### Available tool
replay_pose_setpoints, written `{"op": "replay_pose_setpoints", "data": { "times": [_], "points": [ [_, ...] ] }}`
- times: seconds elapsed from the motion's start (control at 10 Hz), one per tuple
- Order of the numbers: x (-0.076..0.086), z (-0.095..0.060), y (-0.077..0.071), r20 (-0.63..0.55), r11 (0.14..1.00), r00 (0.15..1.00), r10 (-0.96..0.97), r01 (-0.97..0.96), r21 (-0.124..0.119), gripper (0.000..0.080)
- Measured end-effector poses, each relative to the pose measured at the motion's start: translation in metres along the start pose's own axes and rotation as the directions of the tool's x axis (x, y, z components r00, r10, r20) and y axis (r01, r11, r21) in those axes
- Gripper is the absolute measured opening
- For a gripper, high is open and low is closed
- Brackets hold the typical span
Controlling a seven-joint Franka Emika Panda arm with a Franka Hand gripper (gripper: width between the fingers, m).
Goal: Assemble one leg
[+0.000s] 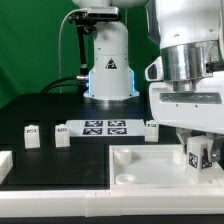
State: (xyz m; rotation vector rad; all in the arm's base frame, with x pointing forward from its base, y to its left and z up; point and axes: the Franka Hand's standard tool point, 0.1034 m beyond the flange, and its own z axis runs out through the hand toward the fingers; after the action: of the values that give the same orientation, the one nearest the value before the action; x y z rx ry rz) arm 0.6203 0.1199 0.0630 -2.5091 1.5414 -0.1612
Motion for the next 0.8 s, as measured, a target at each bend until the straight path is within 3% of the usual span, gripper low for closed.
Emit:
{"op": "replay_pose_setpoints", "data": {
  "times": [0.1, 0.2, 0.4, 0.6, 0.8],
  "points": [
    [0.0000, 0.0000, 0.0000, 0.000, 1.000, 1.000, -0.027, 0.027, 0.000, 0.0481],
    [-0.0002, 0.0000, -0.0001, 0.000, 1.000, 1.000, -0.027, 0.027, 0.000, 0.0611],
    [0.0000, -0.0013, -0.0017, -0.004, 0.960, 0.960, -0.280, 0.280, -0.005, 0.0642],
    [-0.0005, -0.0013, -0.0019, -0.004, 0.854, 0.854, -0.520, 0.520, -0.008, 0.0648],
    [0.0025, -0.0009, 0.0004, 0.007, 0.665, 0.665, -0.747, 0.747, -0.023, 0.0649]
  ]
}}
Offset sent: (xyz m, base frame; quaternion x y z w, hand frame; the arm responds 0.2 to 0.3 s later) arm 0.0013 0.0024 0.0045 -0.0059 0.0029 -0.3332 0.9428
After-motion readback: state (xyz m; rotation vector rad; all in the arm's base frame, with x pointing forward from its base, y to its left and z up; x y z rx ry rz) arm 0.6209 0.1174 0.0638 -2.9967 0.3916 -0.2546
